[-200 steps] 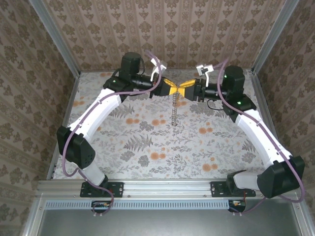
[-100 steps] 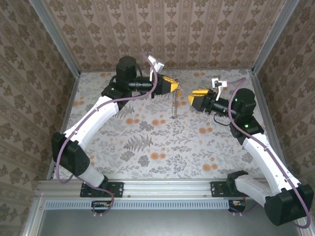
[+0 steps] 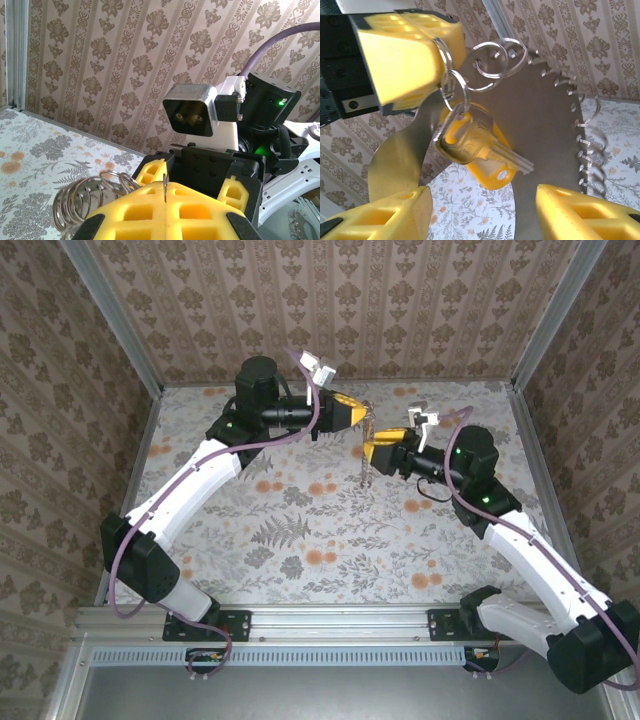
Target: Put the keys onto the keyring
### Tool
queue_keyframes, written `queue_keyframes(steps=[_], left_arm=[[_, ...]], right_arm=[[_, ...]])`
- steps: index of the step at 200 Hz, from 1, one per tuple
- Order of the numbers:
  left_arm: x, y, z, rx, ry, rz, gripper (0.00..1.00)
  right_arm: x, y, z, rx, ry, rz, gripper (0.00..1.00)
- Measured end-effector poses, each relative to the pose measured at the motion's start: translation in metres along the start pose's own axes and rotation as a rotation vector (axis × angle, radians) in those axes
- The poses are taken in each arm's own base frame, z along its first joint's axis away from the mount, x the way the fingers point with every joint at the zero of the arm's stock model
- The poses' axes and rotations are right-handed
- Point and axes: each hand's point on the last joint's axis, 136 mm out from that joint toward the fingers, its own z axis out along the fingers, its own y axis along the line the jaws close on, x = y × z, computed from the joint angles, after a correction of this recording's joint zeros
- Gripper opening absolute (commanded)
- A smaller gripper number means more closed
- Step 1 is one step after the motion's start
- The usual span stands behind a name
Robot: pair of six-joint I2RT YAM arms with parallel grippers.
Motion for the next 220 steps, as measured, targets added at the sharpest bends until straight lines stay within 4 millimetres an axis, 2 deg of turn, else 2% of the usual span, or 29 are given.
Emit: queue_keyframes(steps=[32,68,92,110,135,188,220], left_arm=[[0.000,-0.001,0.001,0.001,0.000,0.000,0.00],[0.001,-0.003,0.002,0.007,0.002,0.001,0.00],[0.001,-0.004,0.003,0.010,0.004,0.001,0.00],[0.001,-0.004,0.004,0.008,0.003,0.001,0.00],[0.002,0.000,0.004,-0.010,-0.001,-0.002,0.00],[0.011,0.013,0.005,-0.055,-0.018,-0.034,0.00],[0.012,0.011,0.005,-0.058,-0.031,-0.045,0.00]], right_arm=[[-0.003,-0.006,0.004,0.027,-0.005,-0.016,0.56],[-0.018,-0.005,0.006,0.040,-0.036,-0.049,0.53],[-0.024,-0.002,0.006,0.036,-0.046,-0.067,0.35],[-0.025,-0.002,0.006,0.036,-0.044,-0.082,0.15],[-0.022,0.001,0.007,0.019,-0.031,-0.086,0.00],[-0.008,0.008,0.009,-0.018,0.027,-0.065,0.00],[-0.004,0.014,0.012,-0.037,0.038,-0.064,0.00]])
